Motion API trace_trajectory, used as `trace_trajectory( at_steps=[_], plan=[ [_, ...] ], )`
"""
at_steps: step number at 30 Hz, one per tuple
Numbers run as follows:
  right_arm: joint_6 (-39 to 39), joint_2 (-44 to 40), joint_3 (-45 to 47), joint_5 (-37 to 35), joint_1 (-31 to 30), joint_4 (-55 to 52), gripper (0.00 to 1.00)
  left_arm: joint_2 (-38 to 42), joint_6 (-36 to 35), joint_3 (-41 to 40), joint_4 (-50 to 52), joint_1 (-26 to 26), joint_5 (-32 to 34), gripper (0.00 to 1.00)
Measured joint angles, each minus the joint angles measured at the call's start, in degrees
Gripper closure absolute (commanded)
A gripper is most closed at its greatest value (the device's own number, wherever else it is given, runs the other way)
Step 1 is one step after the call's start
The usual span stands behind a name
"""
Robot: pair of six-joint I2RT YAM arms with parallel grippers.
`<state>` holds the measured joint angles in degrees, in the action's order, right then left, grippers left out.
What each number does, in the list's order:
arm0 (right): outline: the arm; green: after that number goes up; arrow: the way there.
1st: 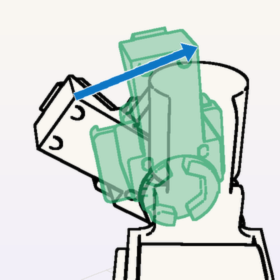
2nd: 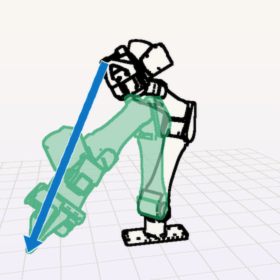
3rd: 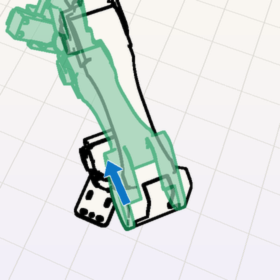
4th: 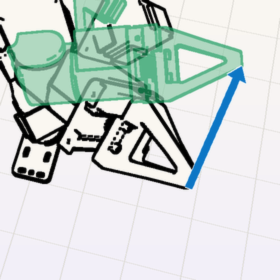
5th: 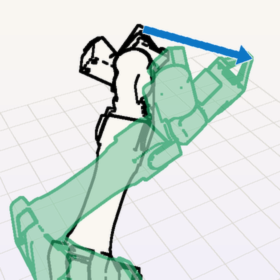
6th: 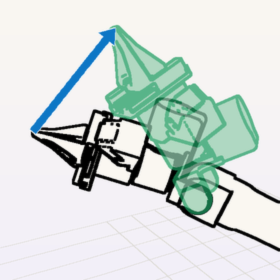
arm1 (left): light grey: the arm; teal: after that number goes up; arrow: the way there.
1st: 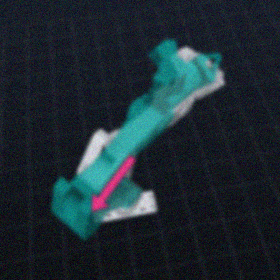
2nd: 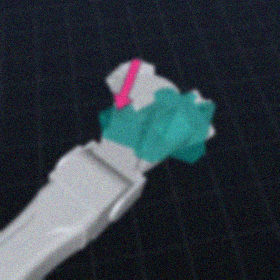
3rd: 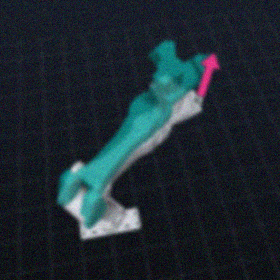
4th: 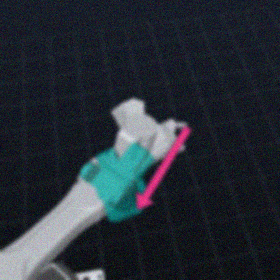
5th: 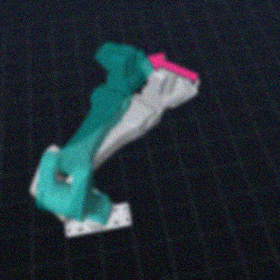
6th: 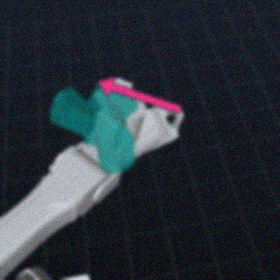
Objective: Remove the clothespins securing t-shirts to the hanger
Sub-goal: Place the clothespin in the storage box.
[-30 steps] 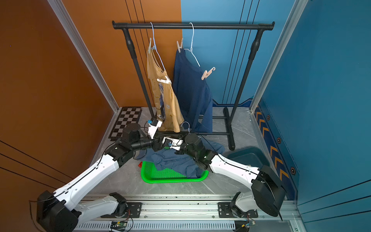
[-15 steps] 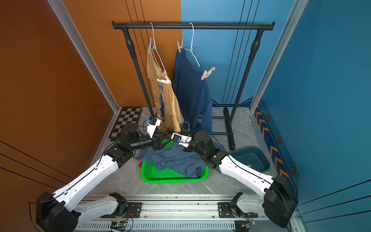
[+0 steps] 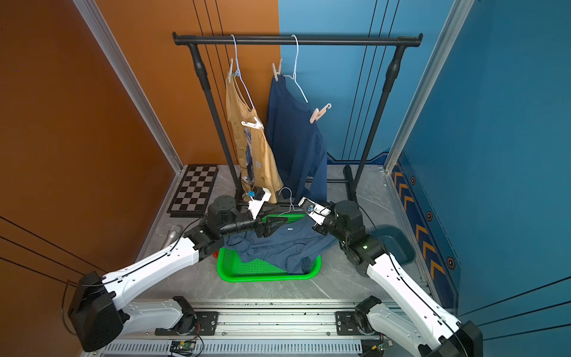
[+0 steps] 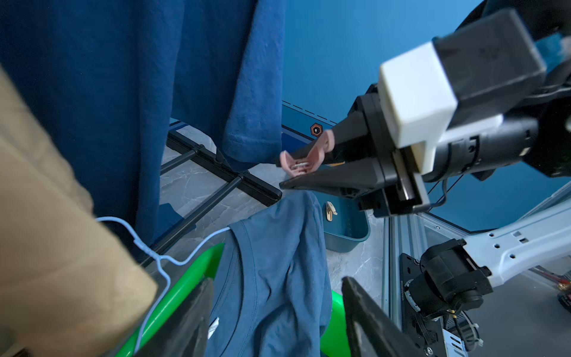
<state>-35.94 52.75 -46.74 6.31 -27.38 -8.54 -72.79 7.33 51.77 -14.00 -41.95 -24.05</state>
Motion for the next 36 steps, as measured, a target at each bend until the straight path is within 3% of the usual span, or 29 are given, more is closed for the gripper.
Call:
trace_trajectory(
  at_steps=[7,23,36],
  plan=[
    [1.92,-9.46,3.63,0.94,8.04,-9.66,0.86,-7.39,-3.54,3.08,-2.34,-7.5,4.24,0.32],
    [2.95,-17.42,9.22,0.28,28.22,-20.9,0.86,-23.93,-7.72,15.19,-4.63,-13.62,4.04,0.31],
    [-0.28,-16.13,9.22,-0.98,33.75,-29.24,0.86,-31.43,-8.48,20.94,-4.68,-18.99,2.34,0.31]
  ],
)
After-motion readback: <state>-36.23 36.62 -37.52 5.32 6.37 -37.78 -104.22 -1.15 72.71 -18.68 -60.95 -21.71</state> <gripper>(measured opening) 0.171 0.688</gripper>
